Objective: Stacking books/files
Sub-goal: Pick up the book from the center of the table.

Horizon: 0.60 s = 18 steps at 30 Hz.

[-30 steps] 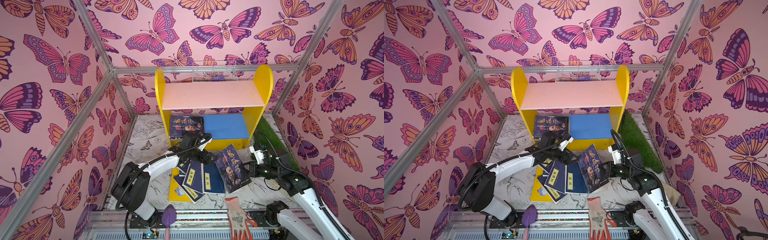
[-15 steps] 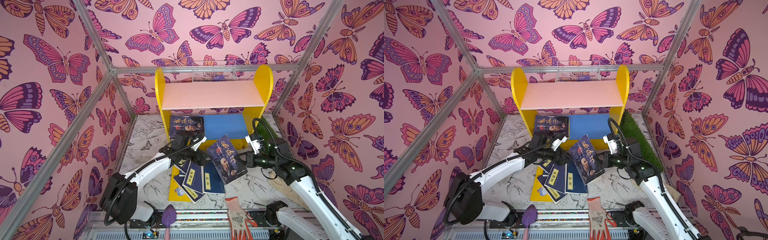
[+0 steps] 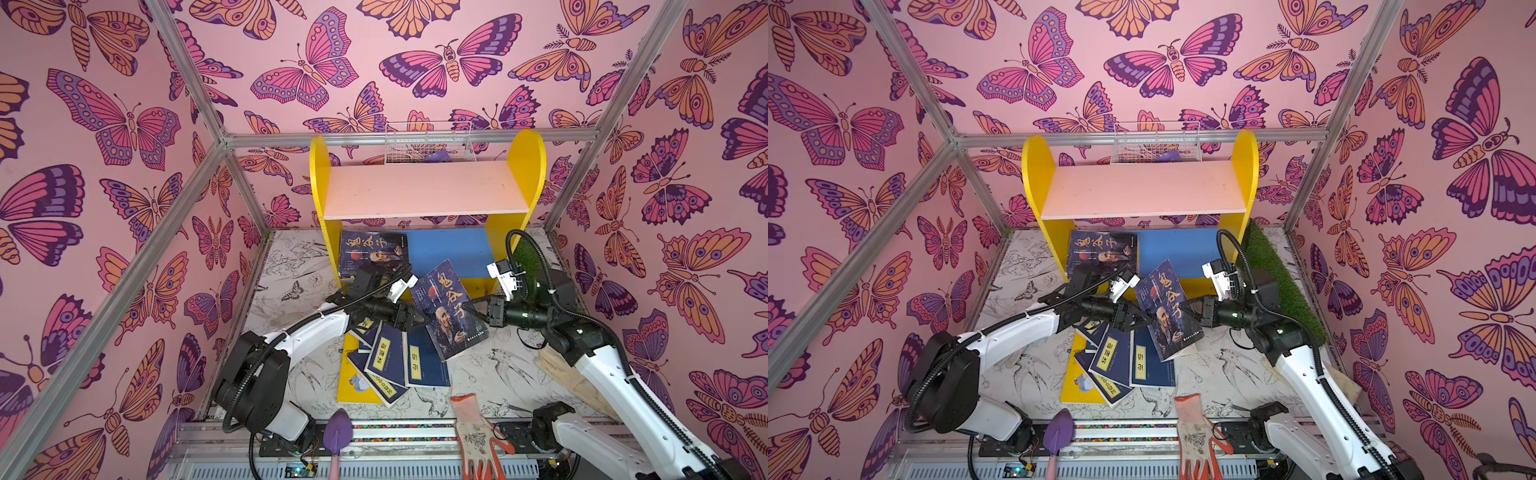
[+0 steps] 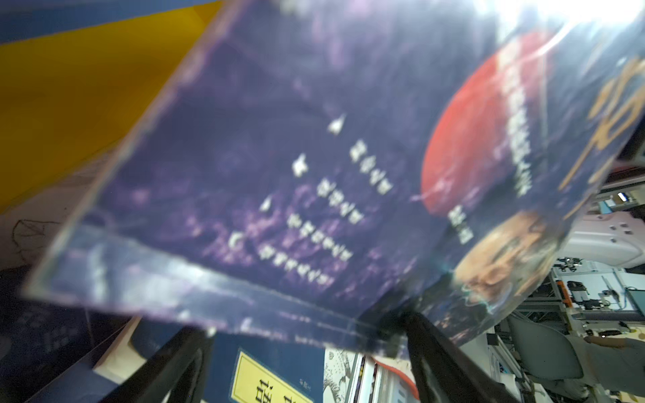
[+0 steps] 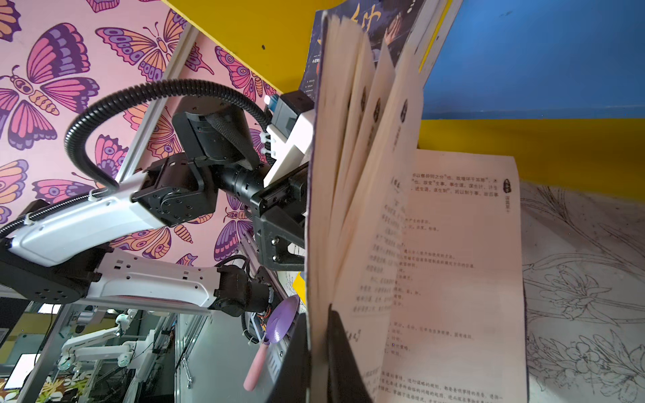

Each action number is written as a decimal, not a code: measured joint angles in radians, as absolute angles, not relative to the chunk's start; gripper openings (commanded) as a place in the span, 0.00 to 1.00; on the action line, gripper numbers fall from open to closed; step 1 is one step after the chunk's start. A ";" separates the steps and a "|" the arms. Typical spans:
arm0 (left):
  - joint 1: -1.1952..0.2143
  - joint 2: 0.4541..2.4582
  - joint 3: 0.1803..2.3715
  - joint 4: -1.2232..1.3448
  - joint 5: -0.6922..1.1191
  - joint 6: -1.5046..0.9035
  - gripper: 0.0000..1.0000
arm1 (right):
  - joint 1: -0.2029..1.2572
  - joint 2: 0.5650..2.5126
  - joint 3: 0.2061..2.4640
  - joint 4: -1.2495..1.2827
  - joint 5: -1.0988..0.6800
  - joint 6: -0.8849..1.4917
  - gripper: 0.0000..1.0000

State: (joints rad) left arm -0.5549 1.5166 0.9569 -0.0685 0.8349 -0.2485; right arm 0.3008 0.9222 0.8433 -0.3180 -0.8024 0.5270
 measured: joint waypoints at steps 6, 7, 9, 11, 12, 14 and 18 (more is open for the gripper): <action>-0.555 1.517 0.952 0.068 0.887 -0.328 0.88 | 0.302 0.939 0.839 -0.254 -0.814 0.564 0.00; -0.555 1.517 0.947 0.099 0.893 -0.349 0.87 | 0.303 0.944 0.837 -0.240 -0.815 0.573 0.00; -0.555 1.517 0.939 0.150 0.900 -0.389 0.82 | 0.308 0.954 0.835 -0.220 -0.816 0.580 0.00; -0.550 1.522 0.937 0.190 0.901 -0.429 0.75 | 0.315 0.962 0.835 -0.196 -0.816 0.581 0.00; -0.548 1.525 0.937 0.205 0.900 -0.447 0.70 | 0.320 0.965 0.835 -0.185 -0.816 0.582 0.00; -0.548 1.528 0.937 0.226 0.892 -0.471 0.55 | 0.329 0.970 0.835 -0.169 -0.817 0.583 0.00; -0.548 1.528 0.940 0.251 0.874 -0.513 0.15 | 0.342 0.975 0.832 -0.153 -0.816 0.583 0.00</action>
